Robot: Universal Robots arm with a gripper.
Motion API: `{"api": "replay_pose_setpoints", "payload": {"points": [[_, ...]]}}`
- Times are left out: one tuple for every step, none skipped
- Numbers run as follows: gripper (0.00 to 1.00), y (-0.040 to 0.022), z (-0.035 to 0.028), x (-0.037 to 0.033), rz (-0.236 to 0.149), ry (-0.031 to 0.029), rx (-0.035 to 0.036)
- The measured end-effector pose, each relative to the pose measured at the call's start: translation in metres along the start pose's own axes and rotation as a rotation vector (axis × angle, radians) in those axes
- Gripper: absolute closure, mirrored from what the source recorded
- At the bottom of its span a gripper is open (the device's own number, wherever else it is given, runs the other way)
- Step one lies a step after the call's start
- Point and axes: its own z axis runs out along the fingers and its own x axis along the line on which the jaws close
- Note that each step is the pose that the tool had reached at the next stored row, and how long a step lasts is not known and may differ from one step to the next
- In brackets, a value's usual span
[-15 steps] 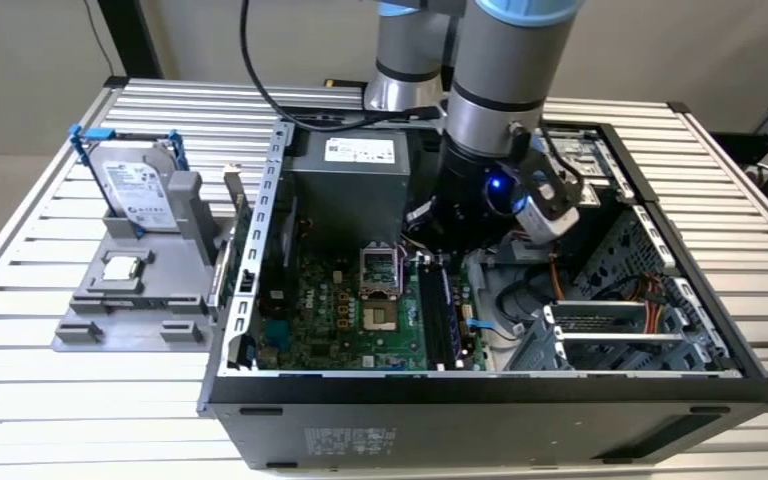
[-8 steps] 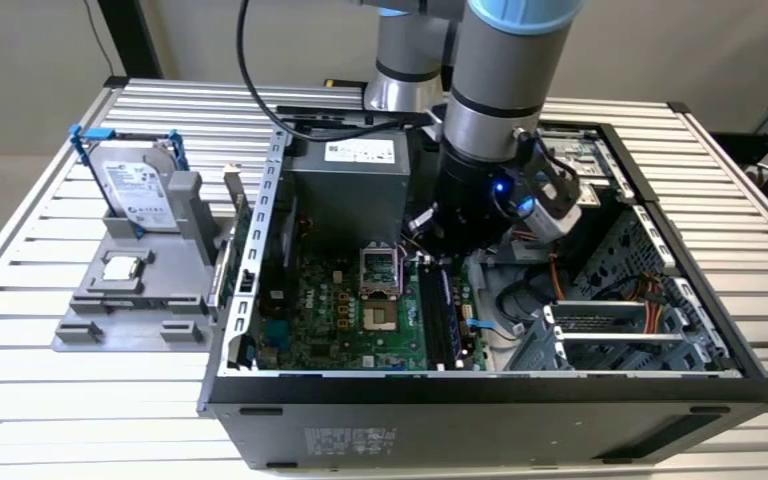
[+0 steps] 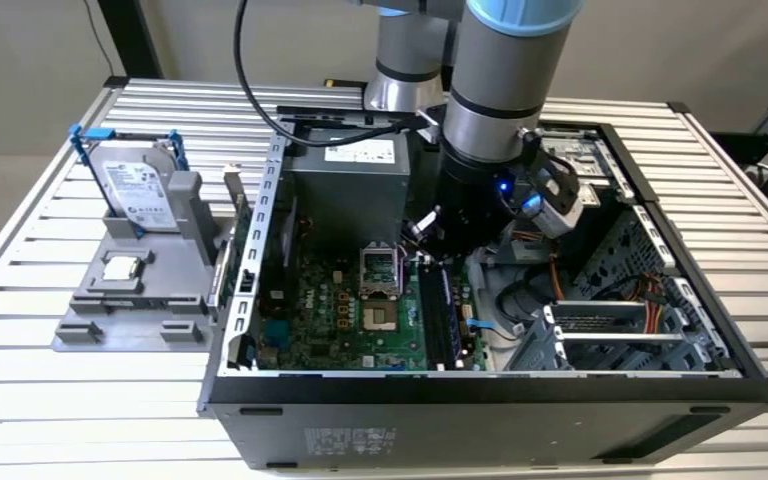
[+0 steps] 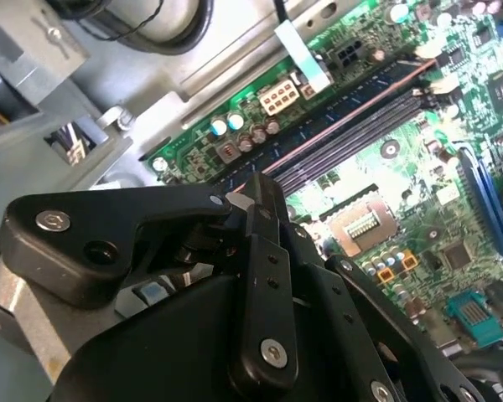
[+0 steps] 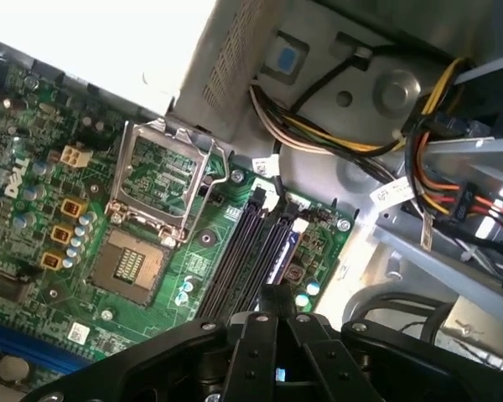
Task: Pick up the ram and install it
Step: 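Press down the ram until it locks into place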
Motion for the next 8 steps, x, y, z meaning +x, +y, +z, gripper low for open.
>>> {"api": "replay_pose_setpoints", "payload": {"points": [[1.0, -0.0001, 0.0, -0.0003, -0.003, -0.003, -0.007], [1.0, -0.0003, 0.0, -0.0006, -0.005, -0.0066, -0.0162], [1.0, -0.0005, 0.0, -0.0012, -0.006, -0.0098, -0.0244], [1.0, -0.001, 0.0001, -0.0021, -0.006, -0.0125, -0.031], [1.0, -0.0015, 0.0001, -0.003, -0.009, -0.0133, -0.0327], [1.0, -0.0018, 0.0002, -0.0035, -0.015, -0.0136, -0.0329], [1.0, -0.002, 0.0002, -0.004, -0.024, -0.0139, -0.0331], [1.0, -0.0021, 0.0002, -0.0044, -0.034, -0.0142, -0.0333]]}}
